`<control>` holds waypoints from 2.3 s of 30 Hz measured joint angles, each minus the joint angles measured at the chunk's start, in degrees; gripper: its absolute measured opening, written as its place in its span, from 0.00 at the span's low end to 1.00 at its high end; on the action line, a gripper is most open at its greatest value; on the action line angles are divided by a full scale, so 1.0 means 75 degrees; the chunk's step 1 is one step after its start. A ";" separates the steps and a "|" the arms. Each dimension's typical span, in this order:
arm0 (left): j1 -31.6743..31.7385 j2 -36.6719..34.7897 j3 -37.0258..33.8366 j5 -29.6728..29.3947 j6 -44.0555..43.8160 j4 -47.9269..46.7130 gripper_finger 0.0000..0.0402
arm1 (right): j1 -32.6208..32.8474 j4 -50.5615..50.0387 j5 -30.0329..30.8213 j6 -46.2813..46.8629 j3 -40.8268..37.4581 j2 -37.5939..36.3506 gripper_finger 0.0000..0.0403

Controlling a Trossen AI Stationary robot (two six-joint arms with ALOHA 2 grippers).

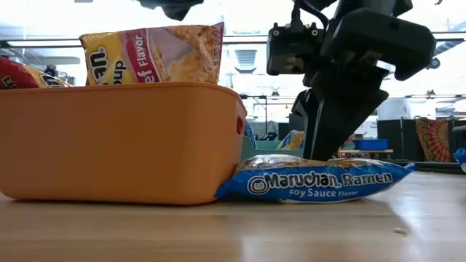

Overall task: Sort Maruchan noodles
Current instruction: Put the blue noodle pack into the green bin

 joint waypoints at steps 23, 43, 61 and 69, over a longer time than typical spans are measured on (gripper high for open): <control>-0.0192 -0.0003 0.0000 -0.0001 0.0315 0.0361 0.00 | -0.1435 -0.0219 0.0430 -0.1406 -0.0611 -0.0265 0.38; 0.1294 0.1583 0.0310 -0.0001 0.0988 0.1669 0.00 | -0.3299 -0.0744 0.0560 -0.3674 -0.0941 -0.2862 0.38; 0.1662 0.2569 0.0667 0.0162 -0.0028 0.0731 0.00 | -0.3481 0.2849 0.0009 0.1435 -0.4787 -0.5477 0.38; 0.1586 0.3399 0.0667 0.0530 -0.0610 0.1414 0.00 | -0.3490 0.1914 -0.0563 0.3537 -0.4836 -0.5729 0.43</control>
